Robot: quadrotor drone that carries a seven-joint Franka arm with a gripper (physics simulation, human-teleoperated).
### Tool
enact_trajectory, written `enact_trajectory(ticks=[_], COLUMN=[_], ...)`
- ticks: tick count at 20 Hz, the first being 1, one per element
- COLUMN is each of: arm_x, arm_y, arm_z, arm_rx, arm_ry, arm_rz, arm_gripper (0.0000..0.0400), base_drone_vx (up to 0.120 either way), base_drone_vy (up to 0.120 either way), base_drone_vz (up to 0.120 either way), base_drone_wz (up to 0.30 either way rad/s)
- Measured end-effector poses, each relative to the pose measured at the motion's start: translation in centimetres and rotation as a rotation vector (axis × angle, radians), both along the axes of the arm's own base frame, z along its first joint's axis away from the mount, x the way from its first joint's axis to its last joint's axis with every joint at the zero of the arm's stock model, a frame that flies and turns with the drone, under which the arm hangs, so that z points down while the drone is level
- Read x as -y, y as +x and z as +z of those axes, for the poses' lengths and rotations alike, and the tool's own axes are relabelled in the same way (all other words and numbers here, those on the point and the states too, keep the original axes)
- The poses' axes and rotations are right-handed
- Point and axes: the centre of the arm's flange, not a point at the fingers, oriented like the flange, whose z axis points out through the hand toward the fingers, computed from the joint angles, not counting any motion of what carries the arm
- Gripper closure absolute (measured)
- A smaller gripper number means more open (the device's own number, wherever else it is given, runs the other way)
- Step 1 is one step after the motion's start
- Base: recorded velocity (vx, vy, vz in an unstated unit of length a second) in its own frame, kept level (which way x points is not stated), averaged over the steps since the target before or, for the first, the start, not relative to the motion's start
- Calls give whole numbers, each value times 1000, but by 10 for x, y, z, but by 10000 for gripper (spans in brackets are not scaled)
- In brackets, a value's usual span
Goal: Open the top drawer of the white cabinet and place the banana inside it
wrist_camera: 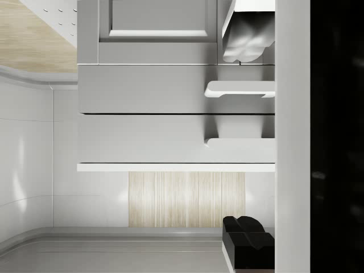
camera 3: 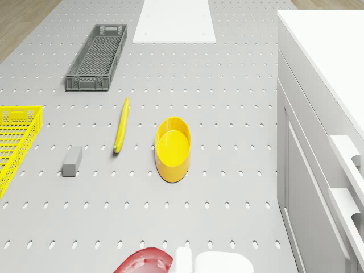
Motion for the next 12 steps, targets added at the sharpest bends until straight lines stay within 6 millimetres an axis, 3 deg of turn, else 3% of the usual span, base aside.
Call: enact_trajectory(ticks=[6, 12], arm_x=[-34, -59], arm_y=[0, 0], arm_z=[0, 0], arm_rx=[0, 0], arm_ry=[0, 0], arm_rz=[0, 0], arm_gripper=[0, 0], base_drone_vx=[7, 120], base_drone_vy=[0, 0], base_drone_vz=[0, 0], base_drone_wz=[0, 0])
